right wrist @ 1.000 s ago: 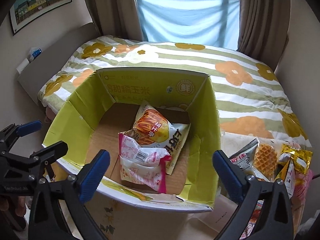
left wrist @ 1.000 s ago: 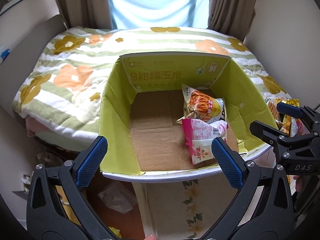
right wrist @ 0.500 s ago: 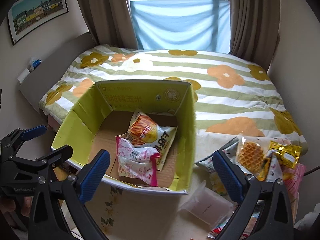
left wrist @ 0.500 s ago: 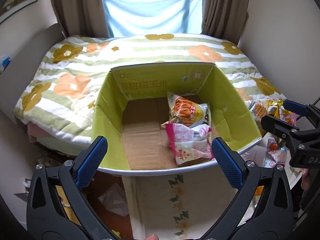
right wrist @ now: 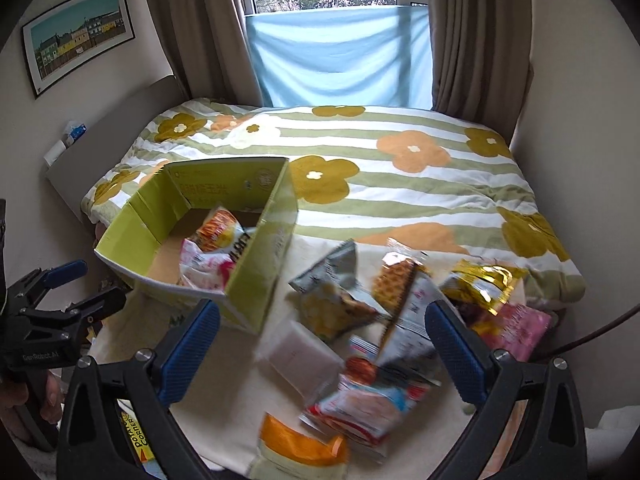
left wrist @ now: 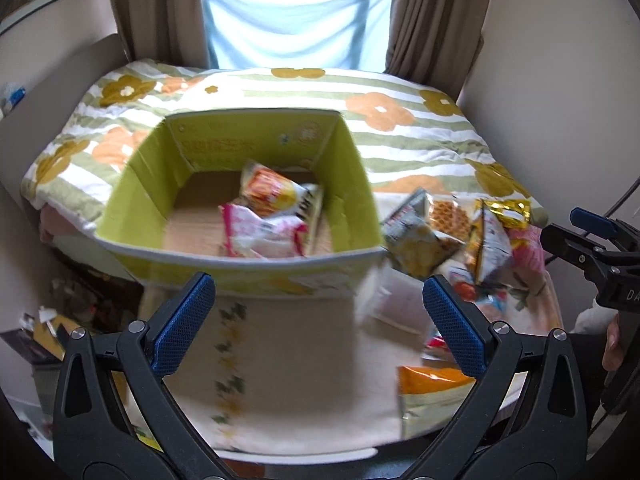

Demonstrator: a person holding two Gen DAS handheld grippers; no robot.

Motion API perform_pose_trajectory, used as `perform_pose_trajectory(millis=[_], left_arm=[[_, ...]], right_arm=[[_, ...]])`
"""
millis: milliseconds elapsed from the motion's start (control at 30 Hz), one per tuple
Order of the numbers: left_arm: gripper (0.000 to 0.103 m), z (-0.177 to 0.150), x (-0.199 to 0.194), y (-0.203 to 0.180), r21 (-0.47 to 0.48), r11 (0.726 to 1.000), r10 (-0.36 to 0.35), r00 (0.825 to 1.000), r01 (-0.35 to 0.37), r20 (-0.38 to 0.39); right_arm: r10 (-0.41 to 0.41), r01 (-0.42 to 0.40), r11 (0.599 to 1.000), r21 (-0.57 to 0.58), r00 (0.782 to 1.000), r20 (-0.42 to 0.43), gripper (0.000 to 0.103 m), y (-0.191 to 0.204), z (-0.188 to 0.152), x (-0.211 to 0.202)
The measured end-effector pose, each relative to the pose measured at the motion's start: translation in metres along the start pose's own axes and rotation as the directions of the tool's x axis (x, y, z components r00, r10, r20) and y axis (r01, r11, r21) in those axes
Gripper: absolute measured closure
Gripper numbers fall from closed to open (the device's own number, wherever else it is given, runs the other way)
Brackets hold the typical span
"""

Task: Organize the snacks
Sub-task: 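Withdraw both tools from the box back toward the snack pile, then grasp the orange-and-cream bag with left tool while right tool grasps shrimp flakes bag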

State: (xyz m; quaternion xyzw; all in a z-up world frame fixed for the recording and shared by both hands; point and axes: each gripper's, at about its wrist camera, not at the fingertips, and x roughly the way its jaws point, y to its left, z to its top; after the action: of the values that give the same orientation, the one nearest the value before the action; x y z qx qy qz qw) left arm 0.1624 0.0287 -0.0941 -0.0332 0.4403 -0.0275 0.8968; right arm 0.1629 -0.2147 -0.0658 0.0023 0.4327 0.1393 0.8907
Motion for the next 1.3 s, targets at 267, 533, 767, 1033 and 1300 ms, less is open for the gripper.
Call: perform_pose_trajectory(millis=[267,533,767,1033,1300], left_arm=[[0.0,-0.048,0.009,-0.085,0.07,0.998,0.008,0.999,-0.005,-0.046],[0.0,-0.089,0.035,-0.131,0.233,0.971,-0.013,0.988,0.049,-0.152],[0.0,-0.12,0.071,-0.152,0.46,0.868,-0.069,0.964,0.185,-0.256],[0.0,-0.144,0.098,-0.161,0.612,0.704,-0.16,0.919,0.362,-0.359],[0.0,-0.154,0.113,-0.162,0.646,0.597,-0.226,0.873,0.475,-0.433]], right_arm=[[0.054,-0.054,0.998,-0.011,0.997,-0.059,0.001,-0.059,-0.039,-0.006],[0.094,-0.09,0.995,0.034,0.986,-0.135,0.001,-0.093,-0.073,0.012],[0.119,-0.101,0.989,0.109,0.976,-0.181,0.001,-0.107,-0.098,0.046],[0.156,-0.105,0.97,0.218,0.96,-0.234,0.001,-0.112,-0.13,0.083],[0.21,-0.136,0.937,0.322,0.956,-0.206,0.001,-0.104,-0.137,0.107]])
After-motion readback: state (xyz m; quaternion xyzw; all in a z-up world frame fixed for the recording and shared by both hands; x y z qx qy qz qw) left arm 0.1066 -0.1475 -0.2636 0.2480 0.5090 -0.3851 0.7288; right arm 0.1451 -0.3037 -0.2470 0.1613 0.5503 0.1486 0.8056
